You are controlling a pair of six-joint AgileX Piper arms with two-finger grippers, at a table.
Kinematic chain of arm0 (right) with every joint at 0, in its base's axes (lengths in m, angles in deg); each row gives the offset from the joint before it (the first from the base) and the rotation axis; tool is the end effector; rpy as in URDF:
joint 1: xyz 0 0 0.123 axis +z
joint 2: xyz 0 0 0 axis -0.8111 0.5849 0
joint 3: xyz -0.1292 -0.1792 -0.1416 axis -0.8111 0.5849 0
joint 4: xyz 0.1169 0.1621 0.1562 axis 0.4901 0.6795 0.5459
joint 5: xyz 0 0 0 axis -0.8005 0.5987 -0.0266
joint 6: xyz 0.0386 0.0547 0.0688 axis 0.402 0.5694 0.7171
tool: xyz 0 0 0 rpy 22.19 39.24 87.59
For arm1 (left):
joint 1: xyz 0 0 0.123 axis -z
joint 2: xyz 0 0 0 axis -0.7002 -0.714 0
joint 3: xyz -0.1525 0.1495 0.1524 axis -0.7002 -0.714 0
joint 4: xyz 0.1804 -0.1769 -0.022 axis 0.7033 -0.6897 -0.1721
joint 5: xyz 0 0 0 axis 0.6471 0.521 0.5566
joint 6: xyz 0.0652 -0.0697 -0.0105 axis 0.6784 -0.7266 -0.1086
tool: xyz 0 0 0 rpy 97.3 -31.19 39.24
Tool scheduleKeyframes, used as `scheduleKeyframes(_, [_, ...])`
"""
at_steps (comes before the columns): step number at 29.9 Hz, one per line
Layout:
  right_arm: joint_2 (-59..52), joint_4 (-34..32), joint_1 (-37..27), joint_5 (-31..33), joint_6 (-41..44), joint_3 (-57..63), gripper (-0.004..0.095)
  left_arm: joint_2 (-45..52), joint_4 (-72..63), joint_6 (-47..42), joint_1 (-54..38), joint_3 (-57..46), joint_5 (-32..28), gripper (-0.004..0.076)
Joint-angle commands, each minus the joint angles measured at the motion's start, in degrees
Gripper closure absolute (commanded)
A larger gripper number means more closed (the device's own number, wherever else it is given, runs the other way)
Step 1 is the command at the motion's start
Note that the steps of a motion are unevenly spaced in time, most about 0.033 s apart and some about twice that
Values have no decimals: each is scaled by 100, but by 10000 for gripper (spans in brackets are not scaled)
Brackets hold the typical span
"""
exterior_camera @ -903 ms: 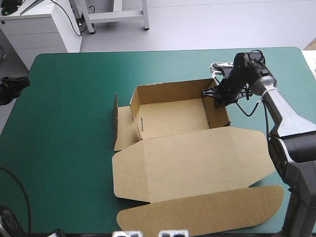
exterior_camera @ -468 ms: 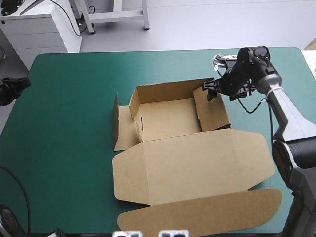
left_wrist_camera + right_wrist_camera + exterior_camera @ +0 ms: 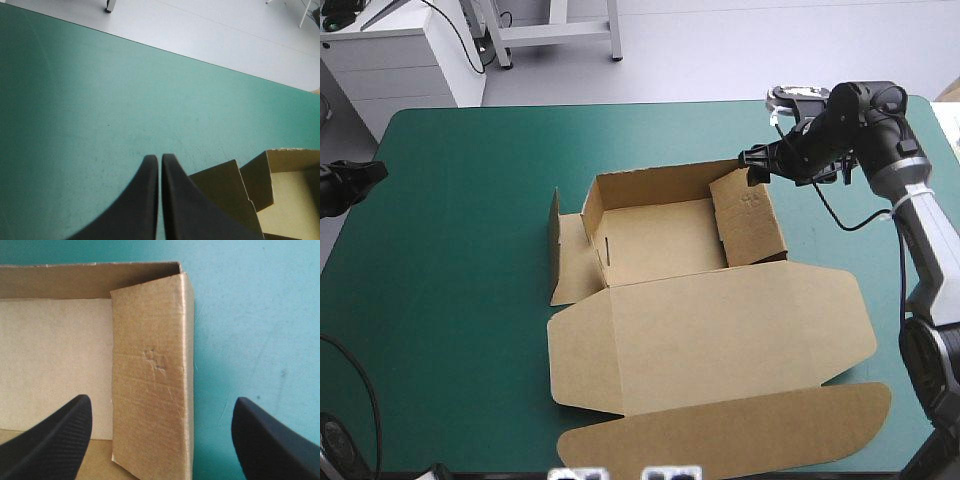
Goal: Fold the box
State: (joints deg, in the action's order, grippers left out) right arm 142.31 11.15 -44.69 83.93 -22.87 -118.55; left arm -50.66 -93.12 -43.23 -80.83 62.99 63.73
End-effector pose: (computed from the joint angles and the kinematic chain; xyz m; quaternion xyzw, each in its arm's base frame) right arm 0.3715 0.0772 0.3491 -0.0386 0.9660 0.1093 0.2309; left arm 0.2711 0.1121 0.3764 -0.0633 0.8415 -0.2023 0.4969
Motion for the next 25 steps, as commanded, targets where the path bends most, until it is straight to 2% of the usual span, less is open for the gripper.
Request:
scheduleKeyframes(1, [-318, 36, 9, 57, -55, 290, 193, 159, -389, -44, 11, 149, -74, 717])
scheduleKeyframes(7, [-322, 36, 9, 35, -193, 1100, 193, 159, -389, -44, 11, 127, 43, 717])
scheduleKeyframes(14, [-169, 105, 9, -273, -414, 1557, 195, 159, -389, -44, 11, 127, 71, 717])
scheduleKeyframes(18, [166, 282, 9, -263, -607, 1564, 251, 159, -389, -44, 11, 127, 60, 717])
scheduleKeyframes(21, [303, 335, 9, -299, -621, 1554, 352, 159, -389, -44, 11, 127, 60, 717])
scheduleKeyframes(24, [303, 324, 9, -320, -762, 1540, 511, 159, -389, -44, 11, 127, 59, 717])
scheduleKeyframes(25, [303, 313, 9, -201, -947, 1500, 595, 159, -403, -55, 11, 127, 59, 717])
